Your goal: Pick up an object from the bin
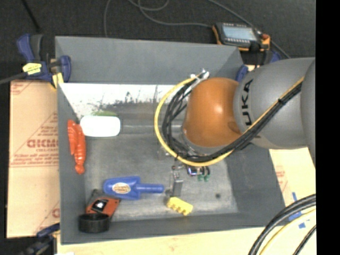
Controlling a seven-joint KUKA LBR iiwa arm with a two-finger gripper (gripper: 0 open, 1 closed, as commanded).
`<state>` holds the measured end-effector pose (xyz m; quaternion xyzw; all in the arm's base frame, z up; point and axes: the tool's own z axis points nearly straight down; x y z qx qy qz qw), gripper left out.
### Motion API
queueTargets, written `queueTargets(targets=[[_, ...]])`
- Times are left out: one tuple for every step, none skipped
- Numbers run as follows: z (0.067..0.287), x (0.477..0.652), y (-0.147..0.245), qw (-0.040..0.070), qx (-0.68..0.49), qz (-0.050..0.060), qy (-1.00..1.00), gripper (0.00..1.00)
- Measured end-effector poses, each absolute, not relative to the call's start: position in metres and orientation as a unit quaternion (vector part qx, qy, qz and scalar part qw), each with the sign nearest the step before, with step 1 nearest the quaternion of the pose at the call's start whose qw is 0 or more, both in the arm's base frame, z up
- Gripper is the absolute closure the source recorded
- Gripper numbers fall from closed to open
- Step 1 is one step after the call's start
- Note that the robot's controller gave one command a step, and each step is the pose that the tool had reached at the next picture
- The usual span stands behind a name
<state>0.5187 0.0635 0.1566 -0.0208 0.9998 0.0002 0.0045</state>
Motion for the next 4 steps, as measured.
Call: queueTargets(targets=[[0.163,0.513,0.122,0.002,-0.047,0.002,0.999,0.00],[0.103,0.519,0.127,0.002,-0.058,0.000,0.998,0.00],[0.070,0.517,0.139,0.000,-0.085,0.000,0.996,0.00],[0.071,0.512,0.147,0.002,-0.007,0.000,1.000,1.00]])
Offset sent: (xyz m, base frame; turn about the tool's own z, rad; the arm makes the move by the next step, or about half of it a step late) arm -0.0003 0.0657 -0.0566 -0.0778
